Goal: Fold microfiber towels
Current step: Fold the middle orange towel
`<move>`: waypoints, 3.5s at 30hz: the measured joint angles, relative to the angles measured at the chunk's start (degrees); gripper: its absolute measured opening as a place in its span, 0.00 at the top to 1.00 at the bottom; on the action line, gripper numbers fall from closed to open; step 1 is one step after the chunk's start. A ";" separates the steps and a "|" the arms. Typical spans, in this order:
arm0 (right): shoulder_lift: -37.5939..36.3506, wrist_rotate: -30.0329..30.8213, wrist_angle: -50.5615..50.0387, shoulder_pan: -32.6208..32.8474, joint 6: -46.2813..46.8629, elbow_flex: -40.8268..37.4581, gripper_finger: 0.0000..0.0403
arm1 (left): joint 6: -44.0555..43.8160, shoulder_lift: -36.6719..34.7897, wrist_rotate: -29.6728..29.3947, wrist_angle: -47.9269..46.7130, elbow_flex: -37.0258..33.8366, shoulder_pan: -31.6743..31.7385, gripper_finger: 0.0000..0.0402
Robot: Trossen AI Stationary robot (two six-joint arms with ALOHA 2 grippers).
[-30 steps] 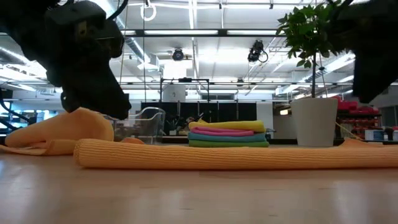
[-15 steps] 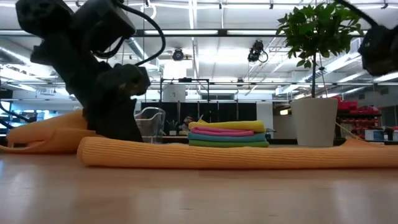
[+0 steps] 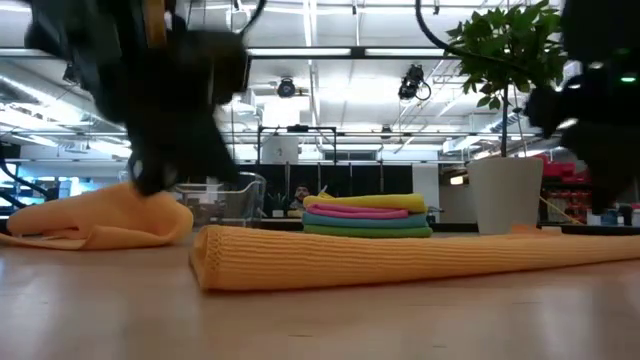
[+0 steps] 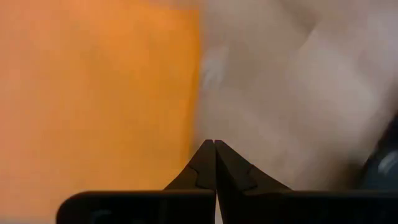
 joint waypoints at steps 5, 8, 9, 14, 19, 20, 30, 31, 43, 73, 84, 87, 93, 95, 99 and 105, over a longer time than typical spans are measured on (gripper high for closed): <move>-8.73 3.01 2.38 -8.14 -10.96 1.72 0.99 | 18.60 -0.12 0.73 -4.17 11.01 -1.00 0.96; -11.44 2.98 11.51 -4.96 -11.86 2.51 0.99 | 31.92 -0.25 0.28 -17.66 17.99 0.15 0.98; -11.22 3.16 14.61 -3.04 -10.94 2.54 0.99 | 35.74 -0.25 0.10 -22.93 19.78 0.66 0.98; -1.96 6.81 32.23 6.10 -1.77 2.47 0.99 | 50.79 -0.23 -0.05 -34.07 21.06 2.35 0.95; 13.77 6.96 43.32 9.88 5.92 6.30 0.99 | 57.29 1.38 0.23 -28.69 14.72 4.04 0.98; 16.35 6.94 42.92 10.17 8.21 7.36 0.99 | 57.24 1.97 0.28 -27.80 13.84 4.69 0.98; 19.84 4.80 38.56 9.63 11.20 8.70 0.99 | 50.38 8.80 7.12 -21.93 12.07 5.20 0.97; 18.99 3.36 37.28 9.16 9.99 8.68 0.99 | 48.85 9.13 7.02 -21.70 12.15 4.43 0.97; 4.64 -0.72 32.56 6.25 -4.91 8.68 0.99 | 46.08 10.34 7.72 -5.78 16.93 -3.17 0.95; 35.07 -5.29 40.74 14.93 -9.72 30.07 0.99 | 58.96 14.95 8.14 -11.81 19.99 -6.10 0.76; 22.87 -1.61 39.63 20.93 -6.41 20.61 0.99 | 65.05 15.94 7.97 -4.28 22.01 -6.96 0.69; 20.28 1.40 40.10 21.55 -8.74 20.61 0.97 | 68.93 17.83 6.92 0.57 22.16 -8.21 0.65; 18.94 5.65 41.27 22.82 -10.76 20.68 0.94 | 75.36 22.94 1.65 1.05 24.20 -9.90 0.56; 19.65 5.72 43.46 23.39 -13.73 20.72 0.92 | 76.73 24.85 -0.09 1.71 25.97 -9.79 0.54; 22.51 5.35 50.72 24.63 -25.07 20.68 0.83 | 76.21 26.72 -3.04 1.61 27.94 -9.51 0.51; 25.38 4.95 53.68 25.24 -34.41 20.74 0.63 | 74.04 27.29 -3.42 1.19 28.81 -9.29 0.54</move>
